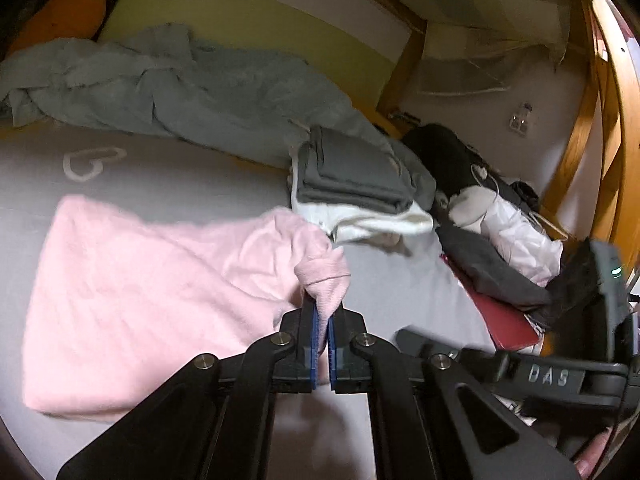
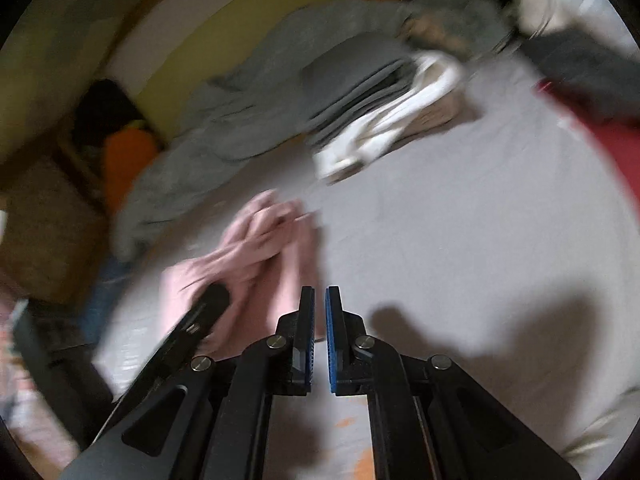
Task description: Fold small clothes
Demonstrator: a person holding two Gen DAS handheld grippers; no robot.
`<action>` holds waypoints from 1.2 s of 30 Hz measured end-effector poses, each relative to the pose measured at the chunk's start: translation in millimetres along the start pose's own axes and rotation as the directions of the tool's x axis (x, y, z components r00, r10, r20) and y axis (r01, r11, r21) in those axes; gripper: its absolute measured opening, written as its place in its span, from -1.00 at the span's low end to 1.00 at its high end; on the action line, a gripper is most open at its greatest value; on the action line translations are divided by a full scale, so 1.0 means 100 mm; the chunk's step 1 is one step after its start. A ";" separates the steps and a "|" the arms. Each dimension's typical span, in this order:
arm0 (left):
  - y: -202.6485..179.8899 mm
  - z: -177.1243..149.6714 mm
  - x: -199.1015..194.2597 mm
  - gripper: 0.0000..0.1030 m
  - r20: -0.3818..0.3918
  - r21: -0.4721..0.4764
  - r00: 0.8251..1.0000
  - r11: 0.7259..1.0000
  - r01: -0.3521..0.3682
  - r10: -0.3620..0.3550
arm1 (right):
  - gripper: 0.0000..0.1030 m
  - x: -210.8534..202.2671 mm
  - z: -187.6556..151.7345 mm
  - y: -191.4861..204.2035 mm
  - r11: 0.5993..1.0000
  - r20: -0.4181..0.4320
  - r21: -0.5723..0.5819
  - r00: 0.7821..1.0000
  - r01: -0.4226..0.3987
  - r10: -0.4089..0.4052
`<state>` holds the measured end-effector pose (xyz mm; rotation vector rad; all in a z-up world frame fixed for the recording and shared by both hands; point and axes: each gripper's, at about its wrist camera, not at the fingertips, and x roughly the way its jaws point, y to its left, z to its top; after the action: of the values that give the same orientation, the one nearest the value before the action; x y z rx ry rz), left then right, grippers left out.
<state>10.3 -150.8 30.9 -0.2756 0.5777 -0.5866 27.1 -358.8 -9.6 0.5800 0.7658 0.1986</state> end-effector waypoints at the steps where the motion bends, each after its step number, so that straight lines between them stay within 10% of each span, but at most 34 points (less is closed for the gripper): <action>1: -0.01 0.03 -0.04 -0.95 0.012 0.013 1.000 1.000 -0.004 0.004 | -0.91 0.07 0.01 0.01 0.997 -0.043 0.006 0.996 -0.076 0.076; 3: -0.02 0.07 -0.11 -0.95 0.031 0.021 0.999 1.000 -0.007 0.006 | -0.91 0.25 0.05 0.05 0.983 -0.133 0.035 0.974 -0.181 0.184; 11: 0.05 -0.05 -0.02 -0.95 -0.013 -0.027 1.000 1.000 0.006 -0.007 | -0.91 1.16 0.61 0.14 0.976 -0.316 0.161 0.930 -0.144 0.189; 20: -0.06 -0.16 0.30 -0.70 -0.095 0.055 0.995 0.998 0.014 -0.009 | -0.89 0.64 0.97 -0.03 0.971 -0.112 0.075 0.965 -0.229 0.236; 24: -0.17 -0.19 0.07 -0.11 -0.082 0.111 0.994 0.990 0.083 -0.075 | -0.21 0.34 0.94 0.02 0.975 -0.106 -0.002 0.970 -0.221 0.219; 30: 0.00 -0.29 -0.48 0.14 0.036 0.210 0.990 0.968 -0.137 0.133 | 0.27 0.23 0.71 0.25 0.977 -0.105 -0.193 0.992 -0.092 0.073; 36: 0.70 -0.27 -0.68 0.14 0.034 0.101 0.923 0.917 -0.386 0.384 | 0.44 0.68 0.34 0.51 0.925 -0.261 -0.378 0.953 0.044 -0.151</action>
<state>-21.0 -56.5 10.4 -0.0600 0.5672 -0.2310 101.2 -305.4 -2.1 0.1529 1.0074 0.3300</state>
